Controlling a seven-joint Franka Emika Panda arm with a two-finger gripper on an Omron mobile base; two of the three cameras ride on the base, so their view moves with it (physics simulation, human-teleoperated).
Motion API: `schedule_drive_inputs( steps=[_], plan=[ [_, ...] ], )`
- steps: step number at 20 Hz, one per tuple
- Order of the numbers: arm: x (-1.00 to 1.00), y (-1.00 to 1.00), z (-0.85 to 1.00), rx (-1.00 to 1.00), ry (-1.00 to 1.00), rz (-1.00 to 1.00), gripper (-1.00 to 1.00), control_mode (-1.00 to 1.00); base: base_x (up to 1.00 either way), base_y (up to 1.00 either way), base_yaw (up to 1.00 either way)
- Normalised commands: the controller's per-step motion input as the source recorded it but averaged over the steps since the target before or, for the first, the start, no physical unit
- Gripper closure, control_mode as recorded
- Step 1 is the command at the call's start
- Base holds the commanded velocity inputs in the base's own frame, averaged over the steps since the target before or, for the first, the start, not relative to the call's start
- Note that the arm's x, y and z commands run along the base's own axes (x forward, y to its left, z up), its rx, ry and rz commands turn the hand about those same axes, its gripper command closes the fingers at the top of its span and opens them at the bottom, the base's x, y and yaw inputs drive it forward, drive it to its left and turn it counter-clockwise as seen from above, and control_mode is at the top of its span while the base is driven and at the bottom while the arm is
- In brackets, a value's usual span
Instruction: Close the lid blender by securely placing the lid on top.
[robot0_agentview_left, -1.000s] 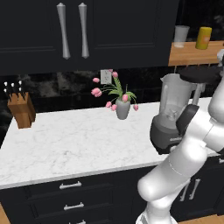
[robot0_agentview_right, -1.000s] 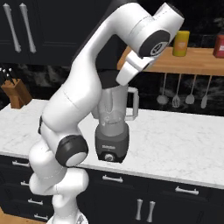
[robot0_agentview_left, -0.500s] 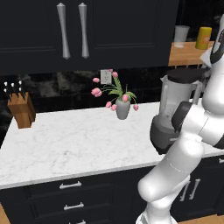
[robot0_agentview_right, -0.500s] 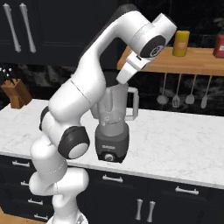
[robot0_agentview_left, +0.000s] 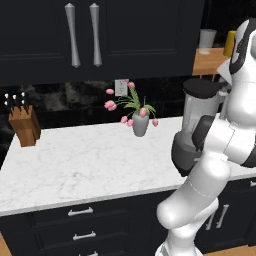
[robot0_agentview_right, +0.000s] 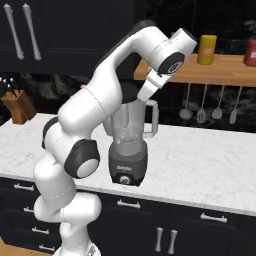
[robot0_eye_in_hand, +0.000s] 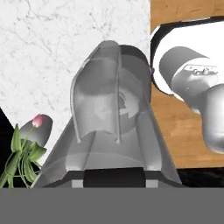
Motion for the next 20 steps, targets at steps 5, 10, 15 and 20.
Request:
schedule_drive_inputs(
  steps=[5, 10, 15, 20],
  plan=[
    [0.24, -0.22, 0.03, 0.0, -0.1, 0.02, 1.0, -1.0, 0.0, 0.0, 0.0],
    [0.01, -0.37, 0.03, 0.0, -0.1, 0.01, 1.0, -1.0, 0.0, 0.0, 0.0],
    [0.07, -0.03, -0.02, -0.13, -0.03, 0.03, 1.0, -1.0, 0.0, 0.0, 0.0],
    [0.01, 0.03, -0.01, -0.16, -0.01, 0.08, 1.0, -1.0, 0.0, 0.0, 0.0]
  ],
)
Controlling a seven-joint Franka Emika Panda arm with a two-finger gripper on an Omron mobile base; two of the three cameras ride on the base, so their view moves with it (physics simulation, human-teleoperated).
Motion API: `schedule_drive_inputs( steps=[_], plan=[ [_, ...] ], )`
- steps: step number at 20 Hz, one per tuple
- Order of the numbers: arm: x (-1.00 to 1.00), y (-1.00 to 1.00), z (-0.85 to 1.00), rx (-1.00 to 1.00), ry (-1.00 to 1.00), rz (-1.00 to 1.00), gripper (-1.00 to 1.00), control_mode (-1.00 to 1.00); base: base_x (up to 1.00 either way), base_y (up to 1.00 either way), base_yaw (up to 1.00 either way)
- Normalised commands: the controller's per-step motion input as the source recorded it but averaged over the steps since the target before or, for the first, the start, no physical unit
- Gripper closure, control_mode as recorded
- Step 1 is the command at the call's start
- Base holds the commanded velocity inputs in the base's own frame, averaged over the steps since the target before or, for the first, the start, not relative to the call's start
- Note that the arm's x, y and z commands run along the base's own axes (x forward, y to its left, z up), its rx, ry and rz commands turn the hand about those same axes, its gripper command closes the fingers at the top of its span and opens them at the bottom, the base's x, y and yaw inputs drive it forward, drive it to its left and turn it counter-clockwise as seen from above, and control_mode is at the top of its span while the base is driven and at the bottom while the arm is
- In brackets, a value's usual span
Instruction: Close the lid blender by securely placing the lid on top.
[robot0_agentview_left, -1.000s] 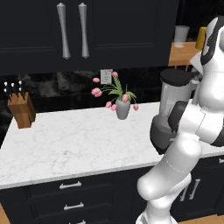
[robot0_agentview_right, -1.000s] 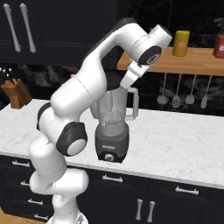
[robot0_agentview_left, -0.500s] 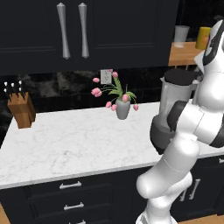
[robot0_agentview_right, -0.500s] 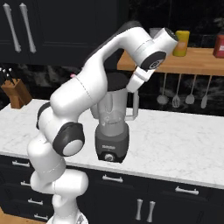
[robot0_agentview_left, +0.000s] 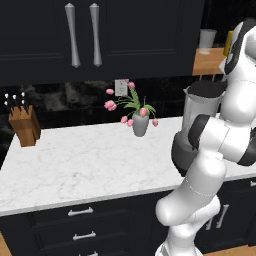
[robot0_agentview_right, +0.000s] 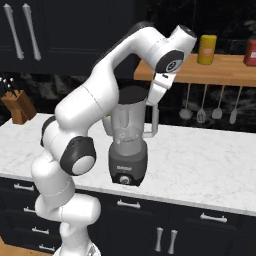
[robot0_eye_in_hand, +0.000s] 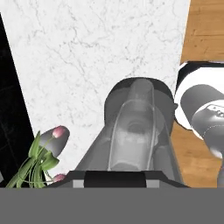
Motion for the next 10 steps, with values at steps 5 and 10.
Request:
schedule_drive_inputs(
  steps=[5, 10],
  plan=[
    [-0.15, 0.12, -0.05, -0.07, 0.04, 0.16, 1.0, -1.0, 0.0, 0.0, 0.0],
    [0.0, 0.0, -0.2, 0.08, 0.23, 0.13, 1.0, -1.0, 0.0, 0.0, 0.0]
  ],
)
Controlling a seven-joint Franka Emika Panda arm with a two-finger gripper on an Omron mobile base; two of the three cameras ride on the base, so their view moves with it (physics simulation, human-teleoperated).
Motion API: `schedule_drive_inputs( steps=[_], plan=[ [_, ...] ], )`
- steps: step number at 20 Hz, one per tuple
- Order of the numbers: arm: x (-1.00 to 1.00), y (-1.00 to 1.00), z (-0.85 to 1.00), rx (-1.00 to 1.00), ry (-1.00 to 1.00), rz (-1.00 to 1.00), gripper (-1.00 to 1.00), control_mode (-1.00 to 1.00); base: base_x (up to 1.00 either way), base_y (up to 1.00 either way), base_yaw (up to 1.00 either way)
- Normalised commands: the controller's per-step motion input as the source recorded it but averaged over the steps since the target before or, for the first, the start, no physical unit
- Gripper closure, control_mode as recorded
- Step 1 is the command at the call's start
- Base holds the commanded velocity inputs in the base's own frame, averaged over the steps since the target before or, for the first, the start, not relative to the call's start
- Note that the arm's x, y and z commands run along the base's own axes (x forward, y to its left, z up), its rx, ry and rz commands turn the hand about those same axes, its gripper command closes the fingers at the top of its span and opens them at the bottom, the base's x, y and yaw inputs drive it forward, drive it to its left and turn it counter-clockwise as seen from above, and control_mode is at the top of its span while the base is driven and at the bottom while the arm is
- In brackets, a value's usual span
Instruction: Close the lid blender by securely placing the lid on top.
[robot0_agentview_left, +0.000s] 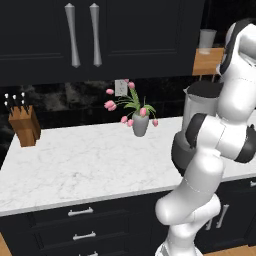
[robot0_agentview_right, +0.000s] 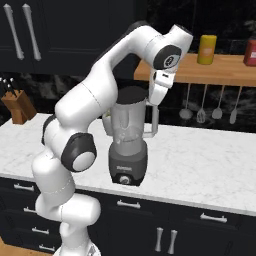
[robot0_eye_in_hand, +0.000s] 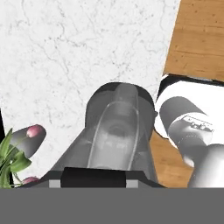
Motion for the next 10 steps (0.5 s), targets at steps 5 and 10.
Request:
schedule_drive_inputs(
  steps=[5, 10],
  plan=[
    [0.0, 0.0, -0.25, 0.09, 0.27, 0.09, 1.0, -1.0, 0.0, 0.0, 0.0],
    [0.0, -0.02, -0.56, 0.07, 0.28, 0.08, 1.0, -1.0, 0.0, 0.0, 0.0]
  ],
)
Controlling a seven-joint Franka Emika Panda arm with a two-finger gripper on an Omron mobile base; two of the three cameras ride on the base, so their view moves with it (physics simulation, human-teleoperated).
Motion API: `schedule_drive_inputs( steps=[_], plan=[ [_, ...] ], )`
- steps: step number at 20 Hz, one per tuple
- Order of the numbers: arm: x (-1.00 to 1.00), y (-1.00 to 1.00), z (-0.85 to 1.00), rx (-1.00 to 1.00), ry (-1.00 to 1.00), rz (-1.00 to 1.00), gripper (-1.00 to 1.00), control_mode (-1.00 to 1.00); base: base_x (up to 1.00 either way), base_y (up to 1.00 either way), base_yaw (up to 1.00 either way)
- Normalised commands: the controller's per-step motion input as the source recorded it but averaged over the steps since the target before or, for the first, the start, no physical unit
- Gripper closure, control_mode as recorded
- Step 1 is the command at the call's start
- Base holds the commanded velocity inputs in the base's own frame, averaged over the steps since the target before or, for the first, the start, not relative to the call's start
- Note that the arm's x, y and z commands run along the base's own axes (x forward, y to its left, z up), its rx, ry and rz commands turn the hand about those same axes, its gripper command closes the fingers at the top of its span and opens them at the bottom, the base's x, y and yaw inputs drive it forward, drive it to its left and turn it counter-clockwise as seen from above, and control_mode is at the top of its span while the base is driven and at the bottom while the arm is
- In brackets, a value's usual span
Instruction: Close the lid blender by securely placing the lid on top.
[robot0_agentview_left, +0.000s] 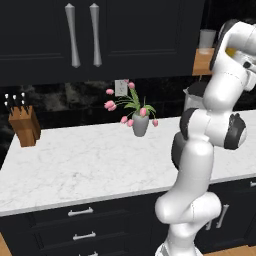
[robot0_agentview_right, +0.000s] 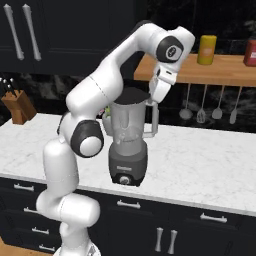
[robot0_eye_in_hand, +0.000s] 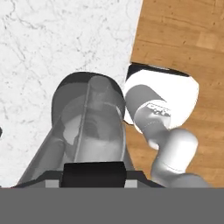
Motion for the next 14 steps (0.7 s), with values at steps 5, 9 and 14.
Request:
schedule_drive_inputs(
  steps=[5, 9, 14],
  plan=[
    [-0.02, -0.01, -0.51, 0.0, 0.1, 0.06, 1.0, -1.0, 0.0, 0.0, 0.0],
    [-0.02, 0.0, -0.21, 0.0, 0.0, 0.04, 1.0, -1.0, 0.0, 0.0, 0.0],
    [-0.01, 0.0, -0.04, 0.0, -0.03, 0.01, -1.0, -1.0, 0.0, 0.0, 0.0]
  ],
)
